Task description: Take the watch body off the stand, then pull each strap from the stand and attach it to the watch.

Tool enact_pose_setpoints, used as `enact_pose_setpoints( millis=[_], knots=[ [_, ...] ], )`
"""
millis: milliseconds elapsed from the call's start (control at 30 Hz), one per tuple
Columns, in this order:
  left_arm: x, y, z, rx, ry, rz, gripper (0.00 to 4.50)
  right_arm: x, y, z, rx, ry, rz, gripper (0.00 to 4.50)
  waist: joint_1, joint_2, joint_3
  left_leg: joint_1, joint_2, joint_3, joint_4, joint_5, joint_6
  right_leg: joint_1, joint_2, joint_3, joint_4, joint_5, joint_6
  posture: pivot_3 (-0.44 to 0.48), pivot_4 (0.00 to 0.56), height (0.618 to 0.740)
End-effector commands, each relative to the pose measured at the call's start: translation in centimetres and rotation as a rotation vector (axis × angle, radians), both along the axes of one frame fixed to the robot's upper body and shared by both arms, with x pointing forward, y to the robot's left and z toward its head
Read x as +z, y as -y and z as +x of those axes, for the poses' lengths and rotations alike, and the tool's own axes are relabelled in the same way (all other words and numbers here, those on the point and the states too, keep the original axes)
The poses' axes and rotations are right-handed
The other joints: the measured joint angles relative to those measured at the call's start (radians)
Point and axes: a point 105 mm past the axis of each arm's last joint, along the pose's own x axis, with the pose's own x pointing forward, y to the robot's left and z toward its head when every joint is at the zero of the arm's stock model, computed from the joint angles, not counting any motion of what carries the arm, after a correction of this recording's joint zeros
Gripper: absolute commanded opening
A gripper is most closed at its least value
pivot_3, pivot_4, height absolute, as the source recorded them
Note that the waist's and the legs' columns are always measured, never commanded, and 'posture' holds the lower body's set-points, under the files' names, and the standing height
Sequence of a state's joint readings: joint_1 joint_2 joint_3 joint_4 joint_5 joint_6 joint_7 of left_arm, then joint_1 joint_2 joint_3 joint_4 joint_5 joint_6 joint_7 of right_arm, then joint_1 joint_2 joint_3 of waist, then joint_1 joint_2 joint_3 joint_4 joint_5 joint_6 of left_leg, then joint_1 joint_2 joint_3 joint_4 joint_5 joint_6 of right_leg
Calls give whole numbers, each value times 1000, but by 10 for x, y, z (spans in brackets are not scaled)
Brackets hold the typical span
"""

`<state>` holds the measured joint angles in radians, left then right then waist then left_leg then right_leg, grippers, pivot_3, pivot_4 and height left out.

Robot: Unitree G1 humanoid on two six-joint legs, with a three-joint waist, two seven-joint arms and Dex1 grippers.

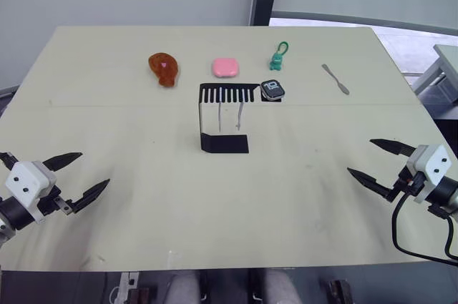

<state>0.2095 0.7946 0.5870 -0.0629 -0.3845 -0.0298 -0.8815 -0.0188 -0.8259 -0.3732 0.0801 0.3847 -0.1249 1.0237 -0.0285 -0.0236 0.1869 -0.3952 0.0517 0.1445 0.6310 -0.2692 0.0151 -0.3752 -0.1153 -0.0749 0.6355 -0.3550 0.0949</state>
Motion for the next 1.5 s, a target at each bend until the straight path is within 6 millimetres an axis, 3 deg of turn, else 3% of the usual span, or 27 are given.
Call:
enact_pose_setpoints(
  millis=[33,133,400,500,667,900,1167,1500],
  knots=[
    [12,8,-1,-25,18,-51,4500,13,-9,2,7,40,51,4468,0,0,0,0,0,0,0,0,0,0,0,0,0,0,0,0,150,740],
    [27,29,3,-117,19,-163,4500,29,-28,7,23,70,168,4468,-3,0,0,1,1,0,0,0,-1,0,0,0,2,0,0,0,150,740],
    [47,78,0,-313,-3,-237,4500,80,-83,4,73,113,391,4468,0,1,0,1,1,1,0,0,-1,0,1,1,2,0,0,0,150,740],
    [61,95,6,-372,32,-261,4500,86,-118,-1,112,48,415,4468,0,1,0,1,1,1,0,0,-2,0,0,1,3,0,0,0,150,740],
    [80,121,11,-445,91,-303,4500,111,-157,-5,124,36,542,4468,0,0,0,0,1,0,0,0,-2,-1,1,2,5,0,-1,0,150,740],
    [87,140,12,-494,130,-348,4500,121,-194,4,54,48,605,4468,-2,0,0,0,1,1,2,1,-2,-2,2,2,8,0,-1,0,150,740],
    [85,145,4,-525,101,-360,4500,128,-207,22,-79,47,592,4468,-2,0,0,-9,1,1,6,2,-2,-10,2,2,11,0,-1,0,150,740],
    [93,150,-1,-563,115,-369,4500,126,-201,36,-173,18,560,4468,-3,0,0,-12,1,2,7,2,-1,-15,2,4,15,0,-1,0,150,740]
  ],
)
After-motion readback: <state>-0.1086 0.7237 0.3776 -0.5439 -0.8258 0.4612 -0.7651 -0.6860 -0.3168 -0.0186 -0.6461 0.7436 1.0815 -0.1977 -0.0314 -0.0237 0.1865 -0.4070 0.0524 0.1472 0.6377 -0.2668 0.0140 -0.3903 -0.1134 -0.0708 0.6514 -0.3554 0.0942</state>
